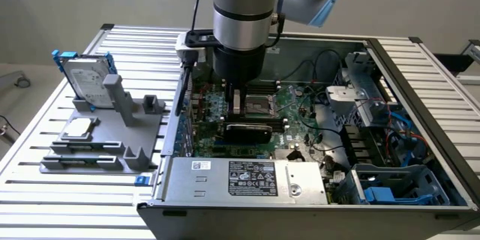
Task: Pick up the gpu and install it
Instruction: 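Press down on the gpu until it lock into place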
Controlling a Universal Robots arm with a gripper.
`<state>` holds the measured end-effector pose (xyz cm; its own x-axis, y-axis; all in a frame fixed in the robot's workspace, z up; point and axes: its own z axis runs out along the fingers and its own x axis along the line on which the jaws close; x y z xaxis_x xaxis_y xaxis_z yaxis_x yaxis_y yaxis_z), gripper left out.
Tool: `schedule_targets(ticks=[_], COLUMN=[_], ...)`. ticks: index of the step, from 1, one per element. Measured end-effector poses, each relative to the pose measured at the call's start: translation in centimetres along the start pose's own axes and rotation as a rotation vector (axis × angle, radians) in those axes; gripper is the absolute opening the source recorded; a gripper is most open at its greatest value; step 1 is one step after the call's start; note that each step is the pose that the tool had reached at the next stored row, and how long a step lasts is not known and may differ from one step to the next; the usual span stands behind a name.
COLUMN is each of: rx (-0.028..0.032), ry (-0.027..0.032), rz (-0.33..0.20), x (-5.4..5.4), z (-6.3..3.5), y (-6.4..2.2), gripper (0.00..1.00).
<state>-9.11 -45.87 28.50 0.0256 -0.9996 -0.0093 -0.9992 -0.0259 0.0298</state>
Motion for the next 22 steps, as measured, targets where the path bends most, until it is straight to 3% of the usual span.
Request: schedule_targets(ticks=[13, 22], rx=[0.0002, -0.0004], ry=[0.0004, 0.0085], rz=[-0.006, -0.012], x=[-0.7, -0.8], z=[1.07, 1.49], y=[0.17, 0.16], gripper=[0.11, 0.11])
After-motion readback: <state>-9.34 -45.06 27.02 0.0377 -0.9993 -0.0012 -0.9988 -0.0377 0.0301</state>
